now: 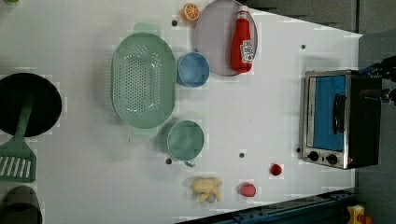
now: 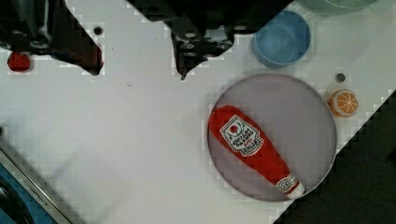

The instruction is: Flap open oven.

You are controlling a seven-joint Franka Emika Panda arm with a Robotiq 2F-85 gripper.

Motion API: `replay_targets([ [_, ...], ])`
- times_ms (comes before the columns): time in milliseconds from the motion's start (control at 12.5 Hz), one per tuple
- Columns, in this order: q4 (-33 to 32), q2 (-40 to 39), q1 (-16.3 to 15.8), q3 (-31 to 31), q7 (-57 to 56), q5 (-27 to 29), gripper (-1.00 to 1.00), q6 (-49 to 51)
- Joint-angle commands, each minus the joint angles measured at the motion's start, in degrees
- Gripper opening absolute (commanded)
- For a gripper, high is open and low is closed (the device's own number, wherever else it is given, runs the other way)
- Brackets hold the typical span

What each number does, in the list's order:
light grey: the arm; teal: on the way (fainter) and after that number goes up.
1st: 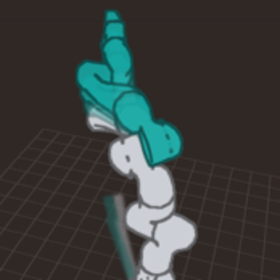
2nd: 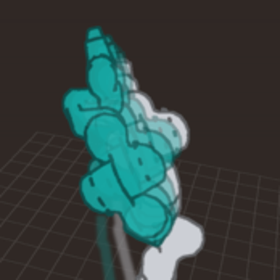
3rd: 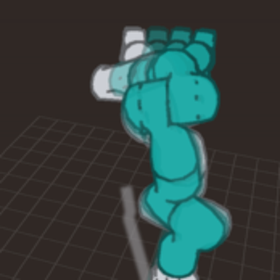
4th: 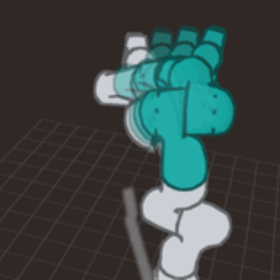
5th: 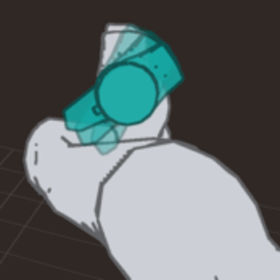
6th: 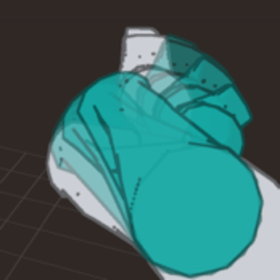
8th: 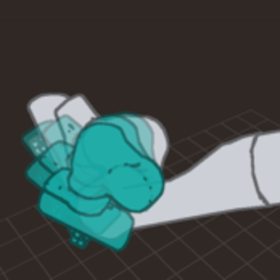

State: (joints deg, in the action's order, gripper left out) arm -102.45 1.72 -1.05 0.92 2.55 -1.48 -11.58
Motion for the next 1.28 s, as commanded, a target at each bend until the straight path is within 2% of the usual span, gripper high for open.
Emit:
replay_targets([
  [80,-9.8,17.2,1.0,3.4,1.5,0.9,0.59,8.0],
  [240,-9.8,17.2,1.0,3.4,1.5,0.9,0.99,8.0],
  [560,-9.8,17.2,1.0,3.4,1.5,0.9,1.0,8.0],
  [640,-9.8,17.2,1.0,3.4,1.5,0.9,0.9,8.0],
  [1120,-10.7,17.1,1.1,3.7,1.3,0.9,-0.55,8.1],
  [1200,-11.3,17.2,1.1,4.0,0.9,0.9,-0.65,8.1],
  [1280,-12.1,17.2,1.2,4.6,-0.8,0.9,-0.65,8.1],
])
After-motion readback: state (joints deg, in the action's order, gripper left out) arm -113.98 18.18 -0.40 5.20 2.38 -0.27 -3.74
